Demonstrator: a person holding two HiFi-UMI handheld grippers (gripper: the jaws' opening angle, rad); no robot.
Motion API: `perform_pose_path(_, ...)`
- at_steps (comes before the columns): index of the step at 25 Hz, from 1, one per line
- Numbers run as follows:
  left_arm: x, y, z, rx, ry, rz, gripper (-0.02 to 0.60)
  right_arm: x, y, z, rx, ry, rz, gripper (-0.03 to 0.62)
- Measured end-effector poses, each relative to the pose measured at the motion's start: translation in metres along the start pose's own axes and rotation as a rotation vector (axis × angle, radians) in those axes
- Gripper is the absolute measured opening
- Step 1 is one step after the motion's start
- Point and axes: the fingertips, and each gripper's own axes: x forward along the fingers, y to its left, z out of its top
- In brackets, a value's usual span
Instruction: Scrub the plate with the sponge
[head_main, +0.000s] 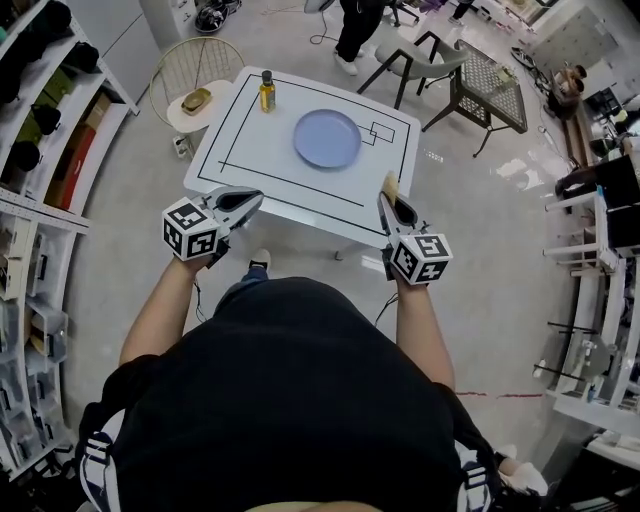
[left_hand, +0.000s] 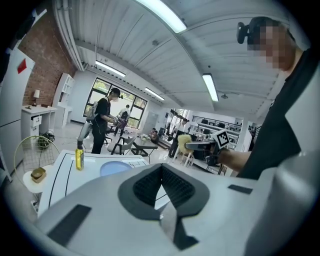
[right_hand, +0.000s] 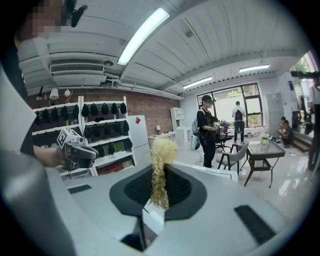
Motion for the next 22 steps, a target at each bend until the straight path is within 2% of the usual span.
perform_pose_path(5,0.014,0.023,0.008,0.015,0.029,-0.040,0.008,0.016,-0.009,0.005,0.011,0.005,-0.037,0.037)
perform_pose_path(12,0.034,0.057,0.032,0.083,0.045,-0.091,0.008,0.048,-0.016,0.018,0.020,0.014,-0.075,0.037)
perform_pose_path(22,0.044,0.114,0.049,0.098,0.093,-0.158,0.008,0.094,-0.002,0.026,0.047,0.017,-0.114,0.037)
